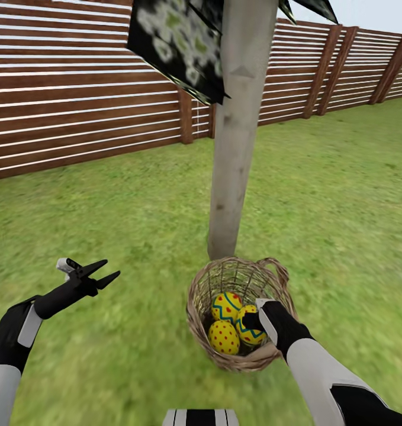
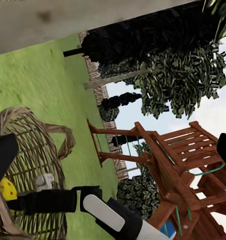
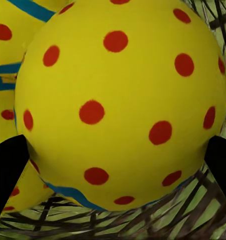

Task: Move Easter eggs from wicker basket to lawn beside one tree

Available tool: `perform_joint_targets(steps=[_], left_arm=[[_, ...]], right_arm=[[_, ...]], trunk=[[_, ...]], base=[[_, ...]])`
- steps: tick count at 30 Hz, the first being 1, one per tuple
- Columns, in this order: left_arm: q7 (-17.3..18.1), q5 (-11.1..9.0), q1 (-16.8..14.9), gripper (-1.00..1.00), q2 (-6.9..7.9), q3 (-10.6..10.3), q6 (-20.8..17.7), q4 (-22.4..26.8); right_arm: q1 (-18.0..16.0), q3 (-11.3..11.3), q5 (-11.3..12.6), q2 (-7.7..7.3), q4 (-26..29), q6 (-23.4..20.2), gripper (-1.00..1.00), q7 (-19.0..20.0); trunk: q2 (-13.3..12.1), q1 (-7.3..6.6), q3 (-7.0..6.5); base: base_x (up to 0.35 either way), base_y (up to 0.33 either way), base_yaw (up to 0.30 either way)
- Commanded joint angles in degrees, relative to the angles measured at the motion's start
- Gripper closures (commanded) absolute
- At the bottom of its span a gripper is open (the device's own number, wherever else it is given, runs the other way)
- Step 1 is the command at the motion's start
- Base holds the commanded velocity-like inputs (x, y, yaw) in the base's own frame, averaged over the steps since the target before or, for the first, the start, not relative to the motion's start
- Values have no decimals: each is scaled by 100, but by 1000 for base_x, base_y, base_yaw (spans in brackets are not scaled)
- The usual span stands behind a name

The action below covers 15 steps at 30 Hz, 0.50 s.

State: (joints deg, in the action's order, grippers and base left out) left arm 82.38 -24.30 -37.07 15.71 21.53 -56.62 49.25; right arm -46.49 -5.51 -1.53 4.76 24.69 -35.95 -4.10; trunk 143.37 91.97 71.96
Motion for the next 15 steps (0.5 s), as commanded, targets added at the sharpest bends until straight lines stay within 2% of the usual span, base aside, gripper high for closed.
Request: perform_joint_targets(steps=[1, 4, 7, 15], left_arm=[[15, -5, -2, -100, 2, 0, -60, 2], [15, -5, -2, -100, -6, 0, -60, 6], [42, -35, -2, -100, -4, 7, -51, 6], [33, -27, -2, -100, -6, -26, -51, 6]], right_arm=[[-1, -38, -23, 7, 11, -27, 100, -12], [-1, -38, -23, 7, 19, -27, 100, -21], [-9, -16, -22, 7, -14, -16, 100, -29], [-27, -11, -32, 7, -44, 0, 100, -38]], trunk=[[0, -4, -18], [-4, -12, -85], [-4, -12, -84], [-60, -55, -256]], base=[[-14, 0, 0], [-2, 0, 0], [0, 0, 0], [0, 0, 0]])
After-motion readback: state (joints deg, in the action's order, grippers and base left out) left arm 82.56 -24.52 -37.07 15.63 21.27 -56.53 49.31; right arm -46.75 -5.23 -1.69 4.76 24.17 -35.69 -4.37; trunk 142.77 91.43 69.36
